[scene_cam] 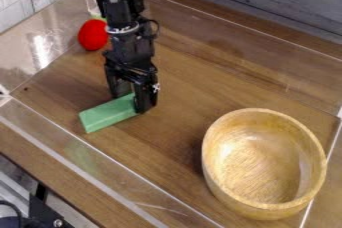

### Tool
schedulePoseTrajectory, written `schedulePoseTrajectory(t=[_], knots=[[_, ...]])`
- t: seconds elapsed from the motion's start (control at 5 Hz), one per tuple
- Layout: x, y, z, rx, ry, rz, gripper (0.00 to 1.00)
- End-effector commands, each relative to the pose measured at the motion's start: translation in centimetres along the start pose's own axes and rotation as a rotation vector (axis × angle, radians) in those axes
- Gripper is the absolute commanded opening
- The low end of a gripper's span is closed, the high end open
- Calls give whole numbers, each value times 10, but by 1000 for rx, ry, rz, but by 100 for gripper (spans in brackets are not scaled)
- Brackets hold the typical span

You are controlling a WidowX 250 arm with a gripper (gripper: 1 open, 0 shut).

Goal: Remove the green block from the brown bowl and put it on the table

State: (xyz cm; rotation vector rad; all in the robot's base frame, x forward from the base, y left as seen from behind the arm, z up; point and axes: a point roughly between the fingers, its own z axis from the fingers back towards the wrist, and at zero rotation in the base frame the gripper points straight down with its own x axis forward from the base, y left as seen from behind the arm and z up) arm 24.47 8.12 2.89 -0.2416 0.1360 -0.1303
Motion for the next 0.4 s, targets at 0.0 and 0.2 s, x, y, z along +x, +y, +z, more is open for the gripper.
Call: schedulePoseTrajectory(t=[0.0,0.2], knots=[[2,5,26,27,-82,35,100],[-3,9,33,22,-98,77,100]])
